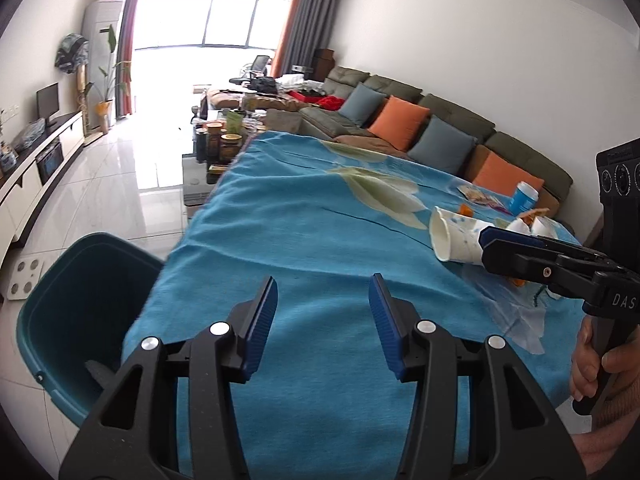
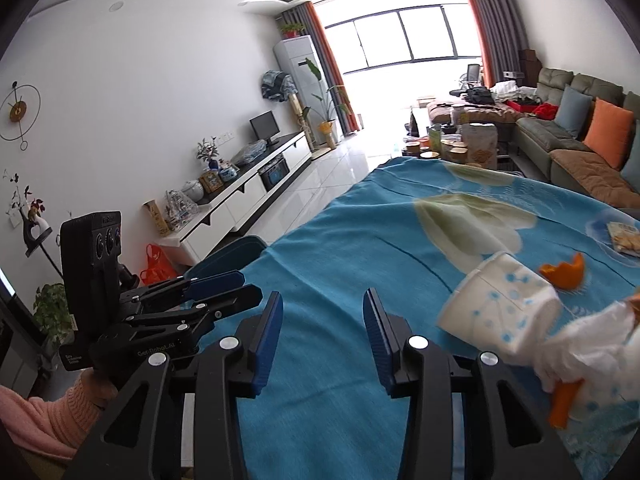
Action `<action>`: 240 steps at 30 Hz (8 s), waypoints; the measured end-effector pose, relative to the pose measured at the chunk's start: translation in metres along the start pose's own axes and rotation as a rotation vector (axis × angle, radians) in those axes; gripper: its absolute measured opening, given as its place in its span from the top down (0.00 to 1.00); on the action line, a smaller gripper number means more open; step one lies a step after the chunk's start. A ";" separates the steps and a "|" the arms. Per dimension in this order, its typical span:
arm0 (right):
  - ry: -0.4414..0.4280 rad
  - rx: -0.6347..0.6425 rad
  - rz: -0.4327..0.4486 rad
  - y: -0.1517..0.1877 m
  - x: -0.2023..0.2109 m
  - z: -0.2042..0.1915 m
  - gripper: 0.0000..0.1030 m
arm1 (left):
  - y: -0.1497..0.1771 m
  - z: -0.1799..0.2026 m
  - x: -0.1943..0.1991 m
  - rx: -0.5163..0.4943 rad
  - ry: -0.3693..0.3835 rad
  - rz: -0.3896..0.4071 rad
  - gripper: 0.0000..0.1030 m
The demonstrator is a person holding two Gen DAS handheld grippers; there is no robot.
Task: Collect trash
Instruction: 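Move both tools back to the paper cups on the table, then grasp the rim of the white paper cup with the right tool, then grasp the blue-dotted paper cup with left tool while right holds its cup, then carry both paper cups over the teal bin, then open both tools to drop the paper cups into the teal bin, then move both tools back to the tissues and wrappers on the table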
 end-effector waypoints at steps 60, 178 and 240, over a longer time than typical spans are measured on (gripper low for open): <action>0.437 -0.153 0.289 0.033 0.176 0.092 0.50 | -0.038 0.117 -0.040 -0.184 0.312 -0.130 0.97; -0.297 0.094 -0.193 -0.072 -0.206 -0.078 0.50 | 0.035 -0.207 0.027 0.257 -0.252 -0.159 0.97; 0.098 -0.065 0.109 -0.003 0.058 0.040 0.43 | -0.001 0.035 -0.002 -0.095 0.134 -0.054 0.56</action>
Point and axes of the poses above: each gripper's, at about its wrist camera, not at the fingertips, and x roughly against the way its jaws point, z to its right, y to its underside, the point moved 1 cm from there along -x, roughly the way its jaws point, and after that the axes turned 15 degrees about -y, right-handed, at the moved point
